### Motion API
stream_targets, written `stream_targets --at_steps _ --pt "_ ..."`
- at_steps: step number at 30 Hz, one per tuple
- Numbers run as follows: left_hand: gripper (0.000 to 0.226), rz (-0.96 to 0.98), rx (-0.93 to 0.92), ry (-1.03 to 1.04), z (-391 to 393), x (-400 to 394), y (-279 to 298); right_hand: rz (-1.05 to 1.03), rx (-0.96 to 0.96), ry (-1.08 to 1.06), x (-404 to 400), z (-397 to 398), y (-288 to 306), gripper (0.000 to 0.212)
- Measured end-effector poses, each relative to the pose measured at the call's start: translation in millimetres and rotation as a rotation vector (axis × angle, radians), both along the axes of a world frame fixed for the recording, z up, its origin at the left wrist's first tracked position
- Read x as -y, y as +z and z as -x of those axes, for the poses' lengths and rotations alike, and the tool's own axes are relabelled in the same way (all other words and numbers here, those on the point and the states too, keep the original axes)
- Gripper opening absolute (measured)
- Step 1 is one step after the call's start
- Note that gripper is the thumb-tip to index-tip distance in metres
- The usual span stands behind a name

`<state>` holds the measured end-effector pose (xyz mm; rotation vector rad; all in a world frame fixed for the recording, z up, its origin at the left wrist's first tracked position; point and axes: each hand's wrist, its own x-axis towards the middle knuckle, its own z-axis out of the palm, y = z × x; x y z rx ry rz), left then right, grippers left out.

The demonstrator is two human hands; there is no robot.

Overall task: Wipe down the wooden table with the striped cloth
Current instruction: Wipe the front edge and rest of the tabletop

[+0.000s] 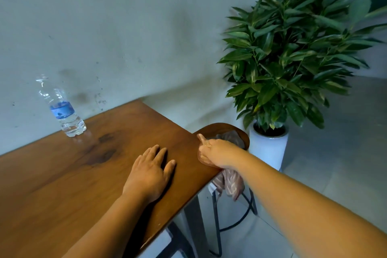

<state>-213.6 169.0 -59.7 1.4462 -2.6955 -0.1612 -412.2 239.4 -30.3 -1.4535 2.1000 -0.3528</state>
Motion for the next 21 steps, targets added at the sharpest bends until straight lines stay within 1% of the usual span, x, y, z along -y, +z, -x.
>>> stream_targets --at_steps 1,2,3,5,6,7,9,10,12,15,18,20,21 --pt "0.071 0.003 0.002 0.006 1.4 -0.5 -0.1 0.015 0.077 -0.016 3.7 5.8 -0.7 0.044" --pt "0.071 0.004 0.004 0.011 2.4 -0.1 -0.3 0.015 0.149 -0.042 5.8 11.9 -2.7 0.045" --pt "0.071 0.004 0.009 0.014 2.8 -0.2 -1.0 0.007 0.212 -0.067 7.0 17.0 -6.0 0.054" --pt "0.070 0.013 0.013 0.018 2.4 -0.6 -2.2 0.012 0.320 -0.134 8.5 23.1 -16.7 0.084" --pt "0.070 0.015 0.014 0.017 2.3 -0.2 -2.4 0.031 0.351 -0.147 9.3 25.2 -23.0 0.090" --pt "0.070 0.015 0.013 0.016 1.9 -0.3 -2.6 0.056 0.355 -0.148 8.2 24.8 -26.9 0.088" --pt "0.069 0.015 0.008 0.014 2.0 -0.1 -1.8 0.099 0.331 -0.178 1.8 21.4 -28.5 0.072" --pt "0.069 0.011 0.005 0.015 1.8 -0.1 -1.5 0.127 0.348 -0.217 -1.7 19.2 -28.9 0.065" --pt "0.069 0.009 0.000 0.011 2.2 -0.4 -0.7 0.175 0.388 -0.320 -6.9 13.6 -34.3 0.058" --pt "0.070 0.003 -0.007 -0.001 1.3 0.6 -1.4 0.272 0.430 -0.493 -12.1 0.6 -40.2 0.053" --pt "0.070 0.002 -0.018 -0.029 -0.4 4.0 -3.5 0.331 0.409 -0.713 -15.5 -18.1 -36.8 0.050" --pt "0.069 -0.011 -0.027 -0.040 -1.8 5.7 -4.7 0.464 0.457 -0.888 -13.4 -28.7 -38.5 0.048" --pt "0.069 -0.014 -0.031 -0.046 -2.8 5.4 -5.3 0.526 0.402 -0.904 -13.4 -37.1 -39.5 0.052"
